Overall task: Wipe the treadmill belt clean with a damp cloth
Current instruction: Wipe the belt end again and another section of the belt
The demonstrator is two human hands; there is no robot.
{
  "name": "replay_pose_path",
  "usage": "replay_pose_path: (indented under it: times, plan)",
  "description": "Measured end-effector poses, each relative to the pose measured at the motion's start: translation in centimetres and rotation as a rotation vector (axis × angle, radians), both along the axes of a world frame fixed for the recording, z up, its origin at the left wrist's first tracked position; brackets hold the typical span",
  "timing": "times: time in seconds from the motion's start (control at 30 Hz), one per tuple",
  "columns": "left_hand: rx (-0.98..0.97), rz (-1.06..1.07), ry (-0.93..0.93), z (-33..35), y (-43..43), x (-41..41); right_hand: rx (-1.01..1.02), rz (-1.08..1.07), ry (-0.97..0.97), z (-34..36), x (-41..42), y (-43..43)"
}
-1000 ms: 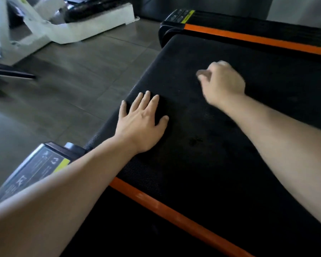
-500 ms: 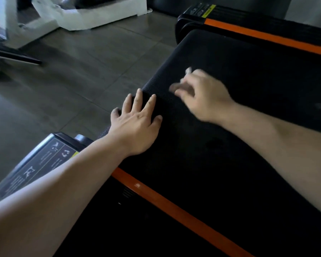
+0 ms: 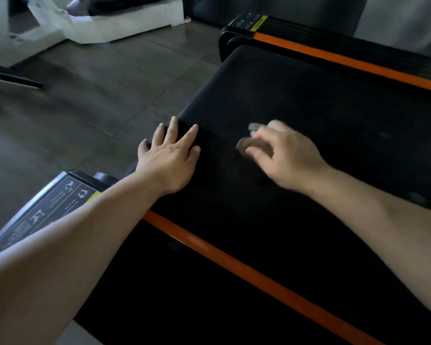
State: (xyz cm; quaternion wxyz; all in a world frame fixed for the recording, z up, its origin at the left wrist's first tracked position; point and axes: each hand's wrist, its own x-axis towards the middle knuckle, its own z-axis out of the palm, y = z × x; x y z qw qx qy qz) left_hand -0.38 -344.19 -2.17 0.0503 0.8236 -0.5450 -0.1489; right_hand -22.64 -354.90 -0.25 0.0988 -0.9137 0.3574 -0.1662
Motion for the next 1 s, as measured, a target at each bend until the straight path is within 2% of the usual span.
replay_pose_path:
  times: [0.07, 0.1, 0.13, 0.23, 0.3, 0.33, 0.43, 0.47, 0.5, 0.6, 0.67, 0.73, 0.87, 0.93, 1.0]
  plan:
    - [0.002, 0.006, -0.002, 0.1, 0.1, -0.2, -0.039, -0.275, 0.003, -0.1, -1.0, -2.0]
    - [0.001, 0.008, -0.009, 0.1, 0.0, -0.3, -0.053, -0.326, 0.003, -0.3, -1.0, -1.6]
    - [0.005, 0.01, -0.014, 0.1, 0.0, -0.3, -0.054, -0.297, 0.005, -0.6, -0.8, -0.4]
    - [0.035, 0.015, -0.029, 0.2, 0.1, -0.8, 0.016, 0.057, -0.006, -0.9, -1.4, 5.6]
    - [0.045, 0.007, -0.05, 0.3, 0.1, -1.9, -0.006, 0.101, 0.005, -0.7, -3.3, 5.0]
    - [0.044, -0.002, -0.058, 0.4, -0.1, -2.6, -0.043, 0.015, 0.018, -0.5, -4.2, 3.0]
    - [0.038, -0.049, -0.05, 0.4, -1.3, -4.9, -0.027, -0.434, 0.077, 0.3, -6.8, -3.7]
    - [0.03, -0.077, -0.045, 0.3, -2.1, -5.6, -0.022, -0.493, 0.07, 0.1, -7.2, -4.0]
    - [0.022, -0.106, -0.043, 0.3, -3.1, -6.2, -0.038, -0.462, 0.072, 0.0, -7.1, -3.3]
    - [-0.03, -0.187, -0.022, 0.5, -6.9, -7.7, 0.0, -0.128, 0.03, -0.5, -7.4, 0.7]
    - [-0.072, -0.216, 0.0, 0.7, -9.5, -8.6, 0.01, -0.059, 0.046, -0.4, -8.5, -0.9]
    - [-0.09, -0.236, 0.018, 0.7, -11.4, -10.1, -0.085, -0.198, 0.078, -0.6, -9.1, -6.3]
    - [-0.105, -0.193, -0.027, -0.3, -12.7, -12.8, -0.078, -0.685, 0.14, 0.0, -9.9, -14.9]
    - [-0.132, -0.192, -0.063, -1.0, -12.7, -13.1, -0.111, -0.614, 0.154, -0.5, -8.6, -14.0]
    - [-0.155, -0.2, -0.091, -1.5, -12.6, -12.9, -0.086, -0.335, 0.074, -0.9, -7.5, -11.8]
